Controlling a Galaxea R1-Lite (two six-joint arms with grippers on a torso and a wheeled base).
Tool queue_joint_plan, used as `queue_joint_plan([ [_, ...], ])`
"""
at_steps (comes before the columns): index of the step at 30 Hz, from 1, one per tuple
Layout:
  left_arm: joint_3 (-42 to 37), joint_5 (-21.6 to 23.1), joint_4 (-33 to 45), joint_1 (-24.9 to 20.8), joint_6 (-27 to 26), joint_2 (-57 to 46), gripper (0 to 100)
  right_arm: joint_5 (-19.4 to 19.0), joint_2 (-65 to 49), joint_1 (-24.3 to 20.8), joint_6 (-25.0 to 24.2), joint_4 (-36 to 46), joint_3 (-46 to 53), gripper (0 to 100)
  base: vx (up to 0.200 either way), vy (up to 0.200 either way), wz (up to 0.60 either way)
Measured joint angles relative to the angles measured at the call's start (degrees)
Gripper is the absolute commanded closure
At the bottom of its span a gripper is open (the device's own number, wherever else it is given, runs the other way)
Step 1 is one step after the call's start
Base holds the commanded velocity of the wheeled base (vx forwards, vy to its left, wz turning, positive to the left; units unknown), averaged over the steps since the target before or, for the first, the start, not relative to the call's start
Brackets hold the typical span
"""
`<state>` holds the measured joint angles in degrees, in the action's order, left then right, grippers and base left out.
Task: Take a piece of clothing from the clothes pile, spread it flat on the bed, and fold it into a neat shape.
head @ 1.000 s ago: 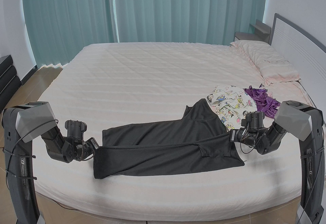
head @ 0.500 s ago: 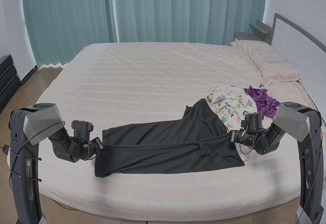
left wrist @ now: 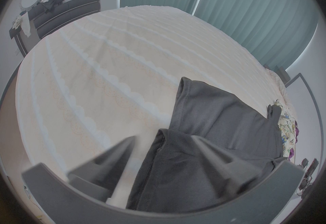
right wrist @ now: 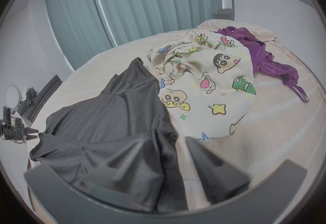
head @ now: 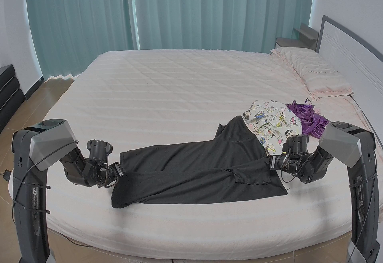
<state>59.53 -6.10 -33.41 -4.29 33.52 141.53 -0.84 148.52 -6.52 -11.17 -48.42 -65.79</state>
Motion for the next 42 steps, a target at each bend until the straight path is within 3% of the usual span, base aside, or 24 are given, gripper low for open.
queue_joint_plan([
  [6,0.74,0.68,-0.13,0.16,2.9,-0.07,0,0.71,-0.34,0.27,-0.32,-0.49,-0.02,0,0.0,0.0,0.0],
  [14,0.17,2.79,-0.33,1.43,7.19,-2.67,0,2.36,-2.79,0.24,-4.95,0.01,-0.5,0,0.0,0.0,0.0],
  [20,-0.18,3.17,-0.28,2.18,12.18,-4.79,0,2.67,-3.69,0.11,-5.33,0.23,-0.77,0,0.2,0.0,0.0],
  [32,-0.4,4.38,0.18,2.5,12.53,-5.81,0,2.65,-4.11,-0.11,-5.45,0.09,-0.77,0,0.2,0.0,0.0],
  [42,-1.23,4.64,-0.22,2.01,12.51,-5.79,0,2.58,-4.17,-1.19,-7.44,0.01,-0.71,0,0.0,0.0,0.0],
])
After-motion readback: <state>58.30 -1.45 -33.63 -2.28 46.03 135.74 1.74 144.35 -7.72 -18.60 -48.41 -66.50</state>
